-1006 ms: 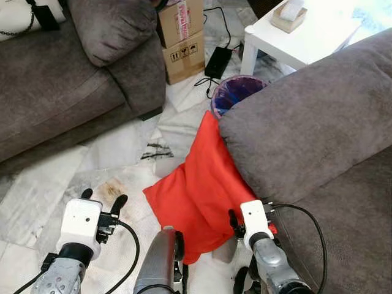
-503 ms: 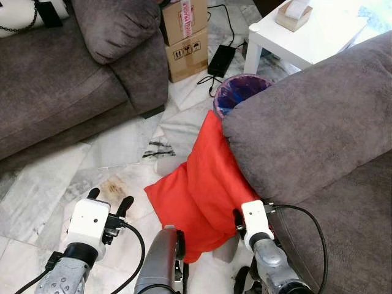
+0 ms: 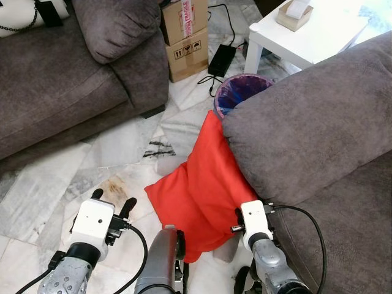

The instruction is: Move the pillow to the sofa from floor

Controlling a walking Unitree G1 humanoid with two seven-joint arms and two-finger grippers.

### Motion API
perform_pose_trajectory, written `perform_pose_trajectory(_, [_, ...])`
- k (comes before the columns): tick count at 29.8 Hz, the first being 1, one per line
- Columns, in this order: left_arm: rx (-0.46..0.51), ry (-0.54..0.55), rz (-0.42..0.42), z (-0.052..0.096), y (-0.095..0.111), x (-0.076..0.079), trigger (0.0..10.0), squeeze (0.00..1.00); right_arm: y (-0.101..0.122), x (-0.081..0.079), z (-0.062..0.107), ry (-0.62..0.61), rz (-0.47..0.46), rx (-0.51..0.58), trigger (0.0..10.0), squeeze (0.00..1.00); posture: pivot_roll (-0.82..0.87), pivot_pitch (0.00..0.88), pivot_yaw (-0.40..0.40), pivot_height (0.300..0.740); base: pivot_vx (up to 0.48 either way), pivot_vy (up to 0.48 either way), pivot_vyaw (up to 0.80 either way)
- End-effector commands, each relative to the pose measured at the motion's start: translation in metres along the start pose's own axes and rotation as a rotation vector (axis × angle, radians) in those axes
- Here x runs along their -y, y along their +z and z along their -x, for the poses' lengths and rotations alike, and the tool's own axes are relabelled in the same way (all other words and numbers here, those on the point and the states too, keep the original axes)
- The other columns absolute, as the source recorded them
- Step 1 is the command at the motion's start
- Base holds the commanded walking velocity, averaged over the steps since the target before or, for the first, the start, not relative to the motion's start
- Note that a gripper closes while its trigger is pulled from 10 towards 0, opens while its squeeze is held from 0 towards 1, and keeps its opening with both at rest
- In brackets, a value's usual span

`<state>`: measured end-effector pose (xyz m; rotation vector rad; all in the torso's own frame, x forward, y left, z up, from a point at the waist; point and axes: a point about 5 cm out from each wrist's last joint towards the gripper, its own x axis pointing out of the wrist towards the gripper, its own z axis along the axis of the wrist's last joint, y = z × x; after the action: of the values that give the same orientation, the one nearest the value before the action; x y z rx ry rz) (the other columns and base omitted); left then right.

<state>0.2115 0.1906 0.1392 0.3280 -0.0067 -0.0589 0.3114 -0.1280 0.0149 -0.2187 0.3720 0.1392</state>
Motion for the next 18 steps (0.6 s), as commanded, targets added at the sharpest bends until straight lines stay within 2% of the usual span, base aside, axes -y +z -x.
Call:
perform_pose_trajectory(1, [-0.054, -0.007, -0.009, 0.005, -0.01, 0.0, 10.0, 0.0, -0.017, -0.013, 0.007, 0.043, -0.021, -0.056, 0.0, 0.0, 0.38, 0.481, 0.132, 0.624, 0.0, 0.0, 0.0])
perform_pose_trajectory(7, [-0.058, -0.006, -0.006, 0.004, -0.011, 0.0, 10.0, 0.0, -0.02, -0.019, 0.009, 0.066, -0.02, -0.059, 0.0, 0.0, 0.38, 0.478, 0.13, 0.624, 0.0, 0.0, 0.0])
perform_pose_trajectory(12, [-0.067, -0.009, 0.004, 0.005, -0.015, 0.003, 10.0, 0.0, -0.023, -0.03, 0.012, 0.111, -0.06, -0.046, 0.0, 0.0, 0.36, 0.467, 0.124, 0.624, 0.0, 0.0, 0.0])
perform_pose_trajectory(18, [-0.069, -0.012, 0.012, -0.002, -0.02, 0.006, 10.0, 0.0, -0.023, -0.03, 0.013, 0.09, -0.17, -0.043, 0.0, 0.0, 0.34, 0.441, 0.113, 0.624, 0.0, 0.0, 0.0])
